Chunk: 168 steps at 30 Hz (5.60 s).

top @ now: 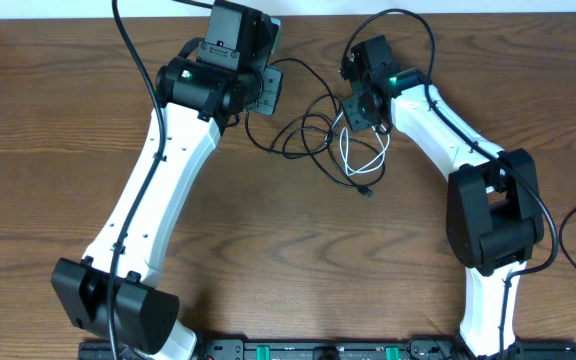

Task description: Untangle cables

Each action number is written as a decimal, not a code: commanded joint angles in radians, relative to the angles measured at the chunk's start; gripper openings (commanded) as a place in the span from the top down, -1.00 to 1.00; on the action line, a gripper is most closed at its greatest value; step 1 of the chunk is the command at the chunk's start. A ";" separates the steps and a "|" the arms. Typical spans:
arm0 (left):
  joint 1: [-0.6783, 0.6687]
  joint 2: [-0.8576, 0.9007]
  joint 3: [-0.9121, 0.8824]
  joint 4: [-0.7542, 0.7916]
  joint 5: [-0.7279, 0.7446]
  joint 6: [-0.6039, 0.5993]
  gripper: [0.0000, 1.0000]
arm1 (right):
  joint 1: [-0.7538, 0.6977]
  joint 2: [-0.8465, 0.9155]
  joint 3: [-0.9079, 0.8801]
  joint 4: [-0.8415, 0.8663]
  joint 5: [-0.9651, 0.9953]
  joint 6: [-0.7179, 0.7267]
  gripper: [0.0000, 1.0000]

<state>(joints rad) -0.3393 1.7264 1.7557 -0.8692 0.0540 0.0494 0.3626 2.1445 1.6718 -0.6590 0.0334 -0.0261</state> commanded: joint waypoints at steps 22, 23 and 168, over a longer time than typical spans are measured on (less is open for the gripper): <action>0.002 -0.002 -0.007 -0.009 0.006 -0.001 0.85 | -0.002 0.150 -0.007 0.053 -0.011 0.014 0.98; 0.002 -0.002 -0.007 -0.009 0.006 -0.001 0.85 | -0.002 0.150 -0.007 0.053 -0.011 0.014 0.98; 0.000 -0.012 -0.065 0.047 0.083 -0.024 0.21 | 0.116 -0.219 -0.155 -0.068 0.110 0.115 -0.99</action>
<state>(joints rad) -0.3393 1.7416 1.6676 -0.8097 0.1150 0.0273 0.4656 1.8790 1.5101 -0.7555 0.1310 0.0944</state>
